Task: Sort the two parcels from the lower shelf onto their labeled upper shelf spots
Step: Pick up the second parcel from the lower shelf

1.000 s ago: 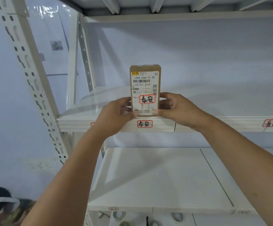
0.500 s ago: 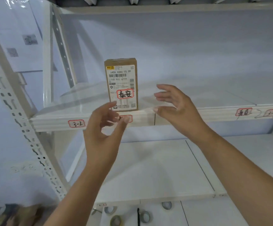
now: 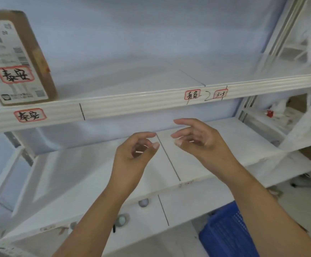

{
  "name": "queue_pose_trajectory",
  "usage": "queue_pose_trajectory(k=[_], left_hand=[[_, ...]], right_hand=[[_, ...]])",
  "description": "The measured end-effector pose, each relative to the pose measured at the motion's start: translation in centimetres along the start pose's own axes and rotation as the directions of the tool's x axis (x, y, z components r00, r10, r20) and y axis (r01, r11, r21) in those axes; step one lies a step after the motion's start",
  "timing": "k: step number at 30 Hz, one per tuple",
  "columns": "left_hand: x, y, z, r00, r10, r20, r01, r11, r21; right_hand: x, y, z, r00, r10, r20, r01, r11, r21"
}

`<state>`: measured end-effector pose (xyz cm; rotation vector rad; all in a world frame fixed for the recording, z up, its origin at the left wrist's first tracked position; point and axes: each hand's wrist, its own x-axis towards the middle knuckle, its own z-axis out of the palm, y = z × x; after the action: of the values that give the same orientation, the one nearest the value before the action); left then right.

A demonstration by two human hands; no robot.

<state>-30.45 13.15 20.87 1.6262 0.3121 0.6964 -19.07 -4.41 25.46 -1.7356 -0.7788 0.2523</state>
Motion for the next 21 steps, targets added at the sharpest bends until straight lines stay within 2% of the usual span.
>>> queue_pose_trajectory(k=[5, 10, 15, 21], left_hand=[[1.5, -3.9, 7.9, 0.992, -0.108, 0.071, 0.105, 0.994, 0.045], [3.3, -8.9, 16.7, 0.961, -0.27, 0.054, 0.267, 0.962, 0.058], [5.1, -14.9, 25.7, 0.868, -0.496, -0.032, 0.497, 0.867, 0.049], [7.4, -21.5, 32.4, 0.739, -0.658, -0.144, 0.671, 0.739, 0.067]], right_hand=[[-0.1, 6.5, -6.9, 0.991, 0.127, -0.048, -0.128, 0.991, -0.026], [2.2, 15.9, -14.4, 0.956, 0.284, -0.072, -0.283, 0.959, 0.023], [6.4, 27.3, -20.8, 0.858, 0.511, -0.048, -0.506, 0.859, 0.08], [11.0, 36.3, -24.0, 0.803, 0.589, 0.09, -0.587, 0.808, -0.053]])
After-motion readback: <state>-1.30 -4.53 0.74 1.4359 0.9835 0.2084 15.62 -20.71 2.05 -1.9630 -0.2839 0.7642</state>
